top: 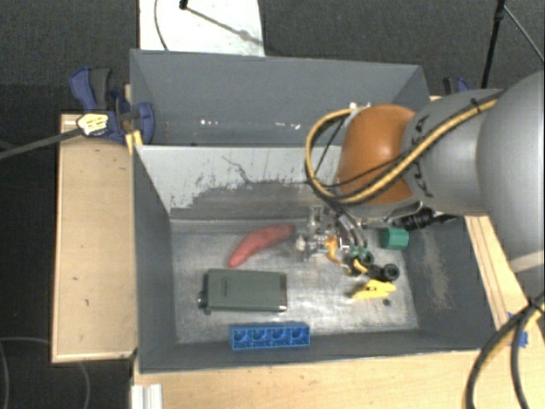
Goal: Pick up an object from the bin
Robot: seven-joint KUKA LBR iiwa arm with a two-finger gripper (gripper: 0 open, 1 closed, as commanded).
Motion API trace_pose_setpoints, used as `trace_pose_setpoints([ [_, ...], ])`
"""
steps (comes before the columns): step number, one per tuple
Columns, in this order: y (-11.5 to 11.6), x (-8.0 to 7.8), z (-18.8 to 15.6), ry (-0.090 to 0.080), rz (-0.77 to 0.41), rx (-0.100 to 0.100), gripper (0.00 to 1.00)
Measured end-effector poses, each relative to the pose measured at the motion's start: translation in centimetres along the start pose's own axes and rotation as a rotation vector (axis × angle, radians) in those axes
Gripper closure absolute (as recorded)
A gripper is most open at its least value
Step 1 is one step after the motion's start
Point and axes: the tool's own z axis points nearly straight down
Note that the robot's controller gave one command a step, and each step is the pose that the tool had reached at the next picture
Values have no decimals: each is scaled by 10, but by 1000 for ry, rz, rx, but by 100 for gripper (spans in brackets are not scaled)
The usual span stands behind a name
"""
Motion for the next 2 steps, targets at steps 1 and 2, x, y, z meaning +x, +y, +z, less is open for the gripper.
trace_pose_setpoints([
  [1, 4, 7, -20, 6, -2, -1, 100],
  [2, 2, 1, -41, -3, 4, -5, 100],
])
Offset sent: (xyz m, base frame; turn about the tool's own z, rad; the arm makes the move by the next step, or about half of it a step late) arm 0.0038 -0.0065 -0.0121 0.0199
